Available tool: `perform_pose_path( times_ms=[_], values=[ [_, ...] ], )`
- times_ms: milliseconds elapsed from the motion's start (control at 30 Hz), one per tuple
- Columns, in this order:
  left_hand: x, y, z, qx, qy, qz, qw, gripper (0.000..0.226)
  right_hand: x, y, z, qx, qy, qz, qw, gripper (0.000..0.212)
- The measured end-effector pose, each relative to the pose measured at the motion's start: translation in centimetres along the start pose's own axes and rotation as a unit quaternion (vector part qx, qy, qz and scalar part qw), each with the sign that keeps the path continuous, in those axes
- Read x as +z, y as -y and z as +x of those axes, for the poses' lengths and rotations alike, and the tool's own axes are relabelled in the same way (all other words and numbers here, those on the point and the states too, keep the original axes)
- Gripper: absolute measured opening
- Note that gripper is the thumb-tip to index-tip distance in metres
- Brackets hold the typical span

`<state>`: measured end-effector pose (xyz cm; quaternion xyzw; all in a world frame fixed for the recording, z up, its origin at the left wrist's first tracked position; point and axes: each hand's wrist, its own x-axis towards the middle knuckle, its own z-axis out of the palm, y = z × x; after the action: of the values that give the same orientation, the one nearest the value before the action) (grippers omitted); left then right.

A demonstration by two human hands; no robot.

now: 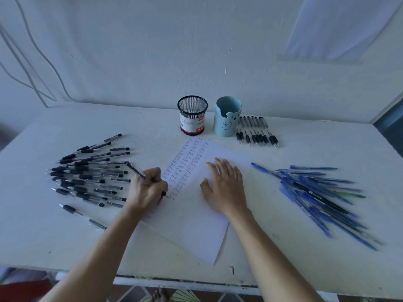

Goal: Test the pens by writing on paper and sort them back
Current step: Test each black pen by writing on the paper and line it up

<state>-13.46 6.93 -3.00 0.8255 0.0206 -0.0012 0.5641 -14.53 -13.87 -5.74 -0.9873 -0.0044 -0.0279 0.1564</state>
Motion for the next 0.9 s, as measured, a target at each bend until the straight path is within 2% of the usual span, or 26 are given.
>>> perform_pose_path(
  times_ms=[133,267,400,533,600,767,900],
  values=[
    [-0.15,0.5,0.2,0.042,0.012,0.069,0.997,0.026,0.08,-0.01,0.05,0.0,0.0,0.0,1.0,0.084],
    [0.0,0.57,0.27,0.06,0.008,0.079,0.995,0.026,0.16,-0.05,0.13,0.0,0.003,-0.005,1.0,0.083],
    [0.25,0.8,0.38,0.063,0.007,0.101,0.993,0.041,0.14,-0.15,0.15,0.003,0.01,-0.001,1.0,0.07],
    [0.08,0.74,0.4,0.067,0.021,0.111,0.991,0.026,0.19,-0.11,0.11,0.004,0.008,0.0,1.0,0.07],
    [0.08,0.81,0.43,0.072,0.016,0.103,0.992,0.03,0.19,-0.08,0.06,0.002,0.004,0.002,1.0,0.076],
    [0.21,1.0,0.53,0.088,0.008,0.109,0.99,0.046,0.17,-0.08,0.02,0.003,0.004,0.004,1.0,0.072],
    [0.14,0.73,0.45,0.083,0.033,0.104,0.991,0.027,0.19,-0.05,0.0,0.002,-0.001,0.006,1.0,0.083]
  ],
)
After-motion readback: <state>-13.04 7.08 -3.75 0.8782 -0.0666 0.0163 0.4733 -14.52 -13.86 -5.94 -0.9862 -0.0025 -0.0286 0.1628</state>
